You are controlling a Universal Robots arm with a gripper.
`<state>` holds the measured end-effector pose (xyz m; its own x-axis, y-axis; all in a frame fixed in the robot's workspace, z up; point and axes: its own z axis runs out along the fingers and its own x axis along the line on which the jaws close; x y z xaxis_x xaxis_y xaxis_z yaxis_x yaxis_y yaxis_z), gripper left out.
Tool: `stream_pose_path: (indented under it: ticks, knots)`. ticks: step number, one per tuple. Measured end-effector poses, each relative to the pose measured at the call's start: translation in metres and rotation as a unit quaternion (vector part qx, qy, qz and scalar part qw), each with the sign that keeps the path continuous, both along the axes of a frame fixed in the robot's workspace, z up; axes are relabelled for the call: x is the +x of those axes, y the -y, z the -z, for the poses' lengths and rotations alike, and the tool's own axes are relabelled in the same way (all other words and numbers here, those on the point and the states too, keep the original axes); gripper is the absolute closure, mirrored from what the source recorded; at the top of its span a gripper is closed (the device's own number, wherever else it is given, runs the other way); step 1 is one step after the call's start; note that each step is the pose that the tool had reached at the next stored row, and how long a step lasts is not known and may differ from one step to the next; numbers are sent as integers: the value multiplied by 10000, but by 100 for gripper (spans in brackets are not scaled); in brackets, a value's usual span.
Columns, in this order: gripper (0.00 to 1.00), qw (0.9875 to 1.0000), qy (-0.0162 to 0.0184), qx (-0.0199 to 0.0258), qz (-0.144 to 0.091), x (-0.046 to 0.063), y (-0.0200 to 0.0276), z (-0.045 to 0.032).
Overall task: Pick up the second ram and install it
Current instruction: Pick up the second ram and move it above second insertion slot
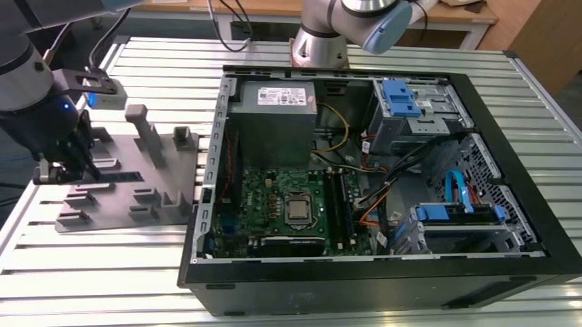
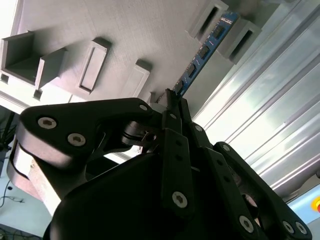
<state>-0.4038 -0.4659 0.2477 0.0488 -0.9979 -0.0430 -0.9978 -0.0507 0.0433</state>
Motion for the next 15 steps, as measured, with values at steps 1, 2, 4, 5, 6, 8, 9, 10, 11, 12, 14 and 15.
stream_pose_path:
  ticks: [1,2,4,5,6,8,9,10,11,12,14,15]
  knots:
    - [89,10000,0,0,0,0,0,-9]
    - [89,10000,0,0,0,0,0,-18]
    - [89,10000,0,0,0,0,0,-36]
    - [89,10000,0,0,0,0,0,-44]
    - [89,10000,0,0,0,0,0,-53]
    - [89,10000,0,0,0,0,0,-68]
    - [89,10000,0,0,0,0,0,-75]
    - [89,10000,0,0,0,0,0,-82]
    - [89,10000,0,0,0,0,0,-88]
    - [89,10000,1,0,0,0,0,-94]
    - [89,10000,0,0,0,0,0,-107]
    - [89,10000,0,0,0,0,0,-114]
